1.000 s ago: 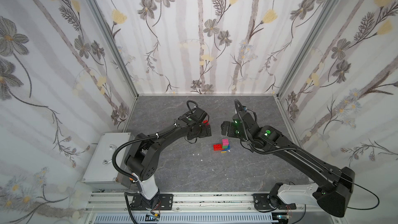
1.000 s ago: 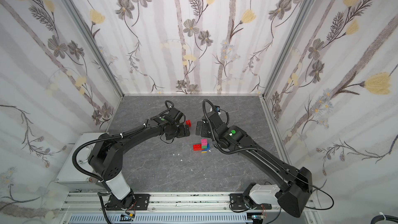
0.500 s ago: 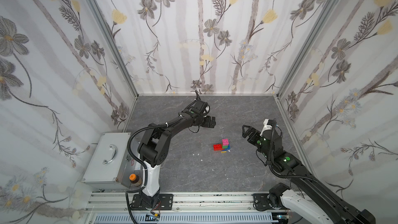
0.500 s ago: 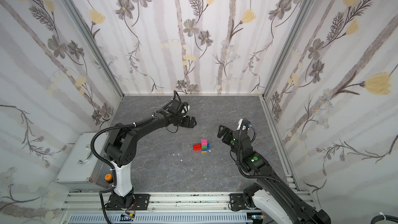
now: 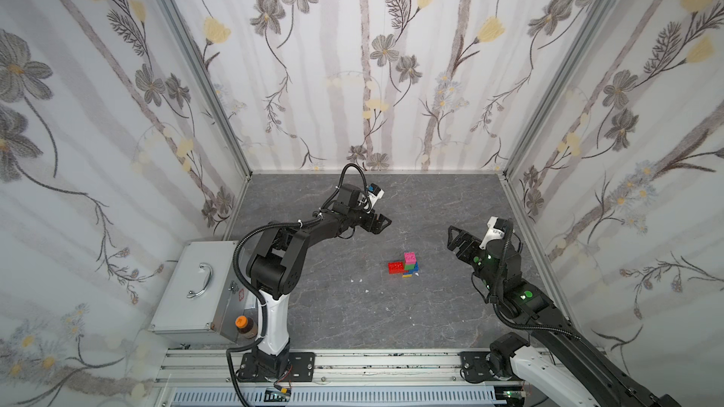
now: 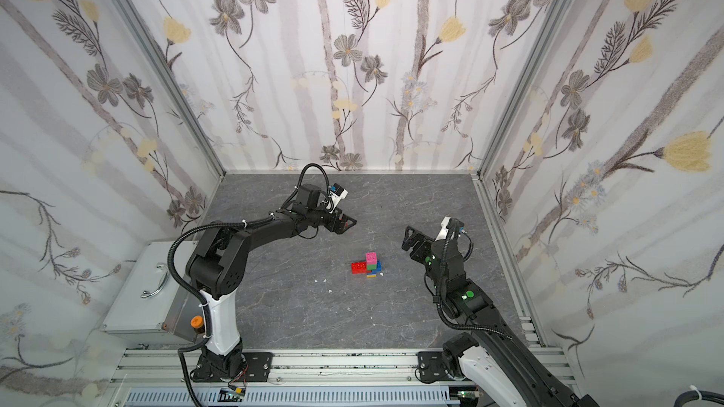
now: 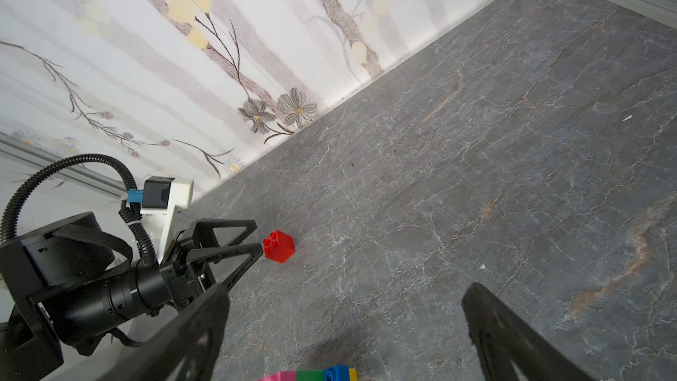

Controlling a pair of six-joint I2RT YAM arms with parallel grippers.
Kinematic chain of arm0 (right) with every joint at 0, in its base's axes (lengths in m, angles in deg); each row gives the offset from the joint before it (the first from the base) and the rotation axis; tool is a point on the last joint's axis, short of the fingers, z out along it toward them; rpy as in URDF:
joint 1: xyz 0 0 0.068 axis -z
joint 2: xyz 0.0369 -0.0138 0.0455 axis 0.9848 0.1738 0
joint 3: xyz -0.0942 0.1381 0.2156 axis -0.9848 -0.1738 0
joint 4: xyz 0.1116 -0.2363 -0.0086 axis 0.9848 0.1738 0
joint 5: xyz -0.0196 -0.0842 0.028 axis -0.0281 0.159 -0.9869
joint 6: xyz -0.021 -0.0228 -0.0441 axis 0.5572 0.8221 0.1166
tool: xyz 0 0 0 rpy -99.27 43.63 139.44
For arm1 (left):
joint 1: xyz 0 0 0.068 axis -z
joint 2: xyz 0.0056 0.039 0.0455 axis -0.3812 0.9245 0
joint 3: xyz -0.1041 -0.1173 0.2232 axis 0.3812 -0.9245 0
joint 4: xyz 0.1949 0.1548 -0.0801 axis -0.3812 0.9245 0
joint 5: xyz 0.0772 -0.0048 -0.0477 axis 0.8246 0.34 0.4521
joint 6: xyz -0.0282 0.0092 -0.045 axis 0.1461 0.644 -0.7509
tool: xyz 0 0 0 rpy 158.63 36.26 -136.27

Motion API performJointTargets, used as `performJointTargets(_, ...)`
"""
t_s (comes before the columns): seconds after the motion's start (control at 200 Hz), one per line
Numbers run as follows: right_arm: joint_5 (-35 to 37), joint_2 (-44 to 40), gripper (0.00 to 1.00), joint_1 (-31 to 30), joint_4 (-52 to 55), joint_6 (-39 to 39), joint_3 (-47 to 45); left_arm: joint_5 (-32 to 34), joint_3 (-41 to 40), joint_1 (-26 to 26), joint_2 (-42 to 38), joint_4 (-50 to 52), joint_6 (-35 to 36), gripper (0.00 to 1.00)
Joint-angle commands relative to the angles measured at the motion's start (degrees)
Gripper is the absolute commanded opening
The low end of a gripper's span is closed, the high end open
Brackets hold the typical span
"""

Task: Assemble the number 4 with lego
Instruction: Pick up the lego brick from the center of the board.

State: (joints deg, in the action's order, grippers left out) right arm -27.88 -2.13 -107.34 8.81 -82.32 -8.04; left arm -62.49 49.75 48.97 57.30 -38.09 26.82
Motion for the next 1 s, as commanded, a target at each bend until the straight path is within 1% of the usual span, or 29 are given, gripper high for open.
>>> performJointTargets(0.0, -1.7, 0.8, 1.00, 0.1, -2.4, 0.8, 1.2, 1.8, 3.1, -0.5, 1.3, 3.6, 1.8, 0.89)
performJointTargets(0.06, -1.7, 0.7, 1.00, 0.0, -2.2, 0.8, 1.4, 3.3, 7.5, -0.3, 2.9, 11.8, 3.8, 0.89)
performJointTargets(0.115, -1.4, 0.6, 1.00, 0.0, -2.2, 0.9, 1.4, 6.1, 14.4, -0.2, 5.2, 21.0, 5.2, 0.88)
performJointTargets(0.18, -1.1, 0.5, 1.00, 0.2, -2.0, 0.9, 1.4, 10.1, 21.9, -0.2, 8.6, 31.4, 4.4, 0.85)
performJointTargets(0.235, -0.9, 0.5, 1.00, 0.2, -2.0, 0.9, 1.5, 14.4, 27.9, 0.0, 11.6, 39.0, 0.4, 0.80)
performJointTargets(0.29, -0.7, 0.6, 1.00, 0.3, -2.0, 0.9, 1.6, 17.5, 33.5, 0.6, 14.5, 45.6, -5.1, 0.79)
performJointTargets(0.36, -0.4, 1.1, 1.00, 0.3, -2.0, 0.7, 1.7, 20.9, 37.6, 2.0, 16.7, 51.2, -11.2, 0.79)
performJointTargets(0.455, -0.7, 2.0, 1.00, 0.5, -2.0, 0.6, 2.1, 27.7, 39.6, 4.6, 17.5, 54.7, -18.1, 0.79)
performJointTargets(0.555, -1.4, 3.2, 1.00, 0.4, -1.8, 0.8, 2.7, 29.7, 40.0, 6.0, 17.6, 54.9, -24.9, 0.79)
performJointTargets(0.595, -1.8, 3.6, 1.00, 0.5, -1.9, 1.0, 3.1, 31.1, 40.2, 6.6, 17.9, 54.9, -26.4, 0.79)
performJointTargets(0.694, -2.4, 4.2, 1.00, 0.5, -1.4, 1.6, 3.8, 38.6, 41.8, 7.3, 20.0, 57.0, -28.8, 0.79)
performJointTargets(0.754, -2.6, 4.2, 1.00, 0.5, -1.1, 1.7, 3.9, 41.3, 43.5, 7.3, 21.6, 59.1, -29.9, 0.79)
performJointTargets(0.809, -2.7, 4.1, 1.00, 0.5, -1.1, 1.7, 3.6, 41.7, 44.9, 7.4, 22.7, 60.0, -30.1, 0.79)
performJointTargets(0.879, -2.6, 3.8, 1.00, 0.5, -1.0, 1.7, 3.4, 40.1, 46.0, 7.5, 23.6, 60.0, -30.2, 0.78)
performJointTargets(0.944, -2.5, 3.6, 1.00, 0.5, -1.2, 1.6, 3.1, 39.1, 47.1, 7.7, 24.4, 60.2, -30.3, 0.75)
performJointTargets(0.994, -2.6, 3.5, 1.00, 0.5, -1.2, 1.4, 3.1, 38.9, 47.8, 7.8, 24.9, 60.7, -30.4, 0.69)
